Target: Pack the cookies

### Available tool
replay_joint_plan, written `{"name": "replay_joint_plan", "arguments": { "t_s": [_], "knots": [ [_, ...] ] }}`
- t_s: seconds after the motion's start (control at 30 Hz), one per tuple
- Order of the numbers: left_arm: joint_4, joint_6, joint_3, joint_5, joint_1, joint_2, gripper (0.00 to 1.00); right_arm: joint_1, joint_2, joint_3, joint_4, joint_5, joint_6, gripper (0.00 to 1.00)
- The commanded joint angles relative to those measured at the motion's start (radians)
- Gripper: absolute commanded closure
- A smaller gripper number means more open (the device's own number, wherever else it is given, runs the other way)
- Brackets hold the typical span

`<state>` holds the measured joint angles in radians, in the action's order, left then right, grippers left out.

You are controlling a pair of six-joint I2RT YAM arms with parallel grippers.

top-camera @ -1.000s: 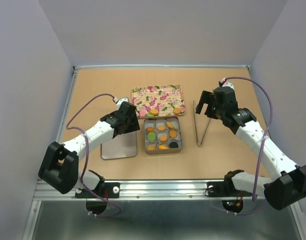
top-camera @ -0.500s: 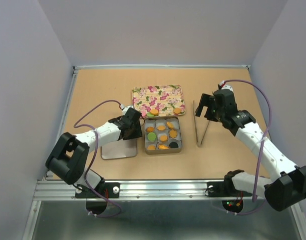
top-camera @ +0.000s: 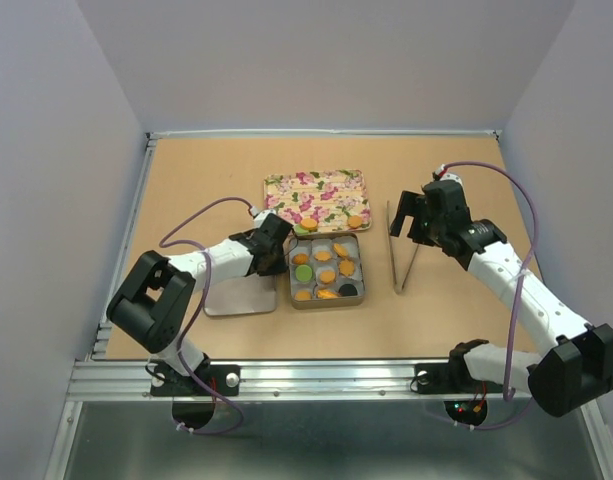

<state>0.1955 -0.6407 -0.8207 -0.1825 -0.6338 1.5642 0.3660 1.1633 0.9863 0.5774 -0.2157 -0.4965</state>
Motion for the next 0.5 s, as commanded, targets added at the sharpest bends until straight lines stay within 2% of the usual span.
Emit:
{"name": "replay_joint_plan", "arguments": {
  "t_s": [0.0, 0.27, 0.47],
  "knots": [
    [0.033, 0.006, -0.001, 0.009, -0.010, 0.054, 0.75, -0.007, -0.001, -0.009, -0.011, -0.001, 0.012, 0.00],
    [0.087, 0.016, -0.024, -0.029, -0.009, 0.031, 0.98, -0.007, -0.016, -0.014, -0.010, -0.005, 0.019, 0.00],
    [0.245, 0.067, -0.104, -0.124, -0.009, -0.068, 1.00, -0.007, -0.024, 0.000, -0.010, -0.005, 0.021, 0.00]
  ]
}}
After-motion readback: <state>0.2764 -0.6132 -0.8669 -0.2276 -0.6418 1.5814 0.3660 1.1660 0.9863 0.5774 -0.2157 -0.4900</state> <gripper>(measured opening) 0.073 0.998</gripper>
